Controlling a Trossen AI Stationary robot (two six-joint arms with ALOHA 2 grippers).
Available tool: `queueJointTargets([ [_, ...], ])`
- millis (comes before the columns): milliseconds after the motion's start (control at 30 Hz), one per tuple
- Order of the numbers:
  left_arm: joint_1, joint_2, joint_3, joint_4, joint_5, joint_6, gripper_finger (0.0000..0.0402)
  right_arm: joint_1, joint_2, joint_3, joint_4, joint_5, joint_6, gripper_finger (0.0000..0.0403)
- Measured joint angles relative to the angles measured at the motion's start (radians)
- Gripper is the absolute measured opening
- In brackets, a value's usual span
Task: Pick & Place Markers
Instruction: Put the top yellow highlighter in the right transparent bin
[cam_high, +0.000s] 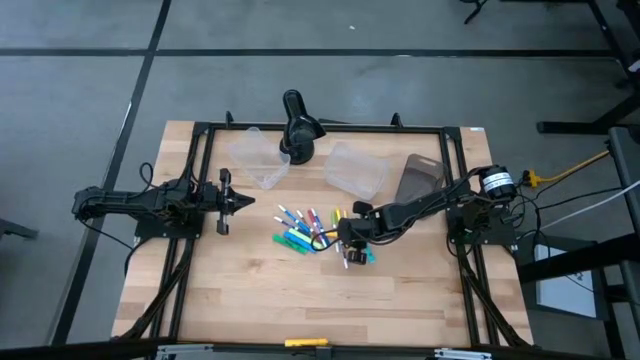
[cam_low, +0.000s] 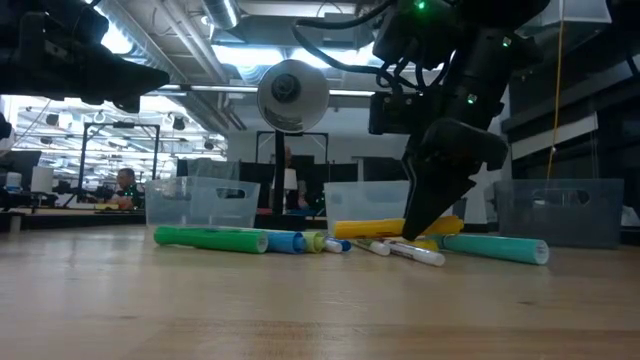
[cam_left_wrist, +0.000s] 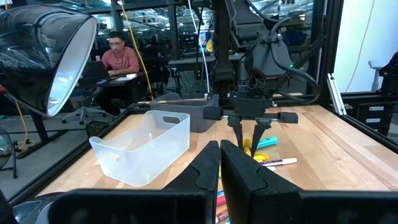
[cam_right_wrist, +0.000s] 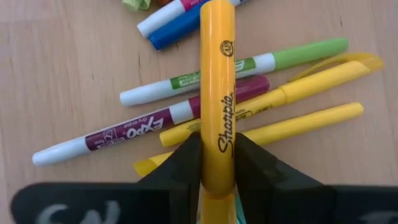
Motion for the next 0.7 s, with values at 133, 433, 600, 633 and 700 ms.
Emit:
queueJointTargets([
  [133, 0.000, 0.000, 0.000, 0.000, 0.000, 0.000, 0.0008, 0.000, 0.001, -0.001, 0.019, 0.006, 0.017, 0.0068],
  [433, 0.000, 0.000, 0.000, 0.000, 0.000, 0.000, 0.0009, 0.000, -0.039, -0.002, 0.128, 0.012, -0.023, 0.0068],
  [600, 0.000, 0.000, 0.000, 0.000, 0.000, 0.000, 0.0009, 0.000, -0.115, -0.002, 0.129, 0.078, -0.034, 0.0068],
  [633, 0.000, 0.000, 0.000, 0.000, 0.000, 0.000, 0.0010, 0.000, -0.129, -0.002, 0.128, 0.086, -0.041, 0.0068],
  [700, 0.000, 0.000, 0.000, 0.000, 0.000, 0.000, 0.0012, 0.002, -0.158, -0.002, 0.128, 0.104, -0.047, 0.0068],
])
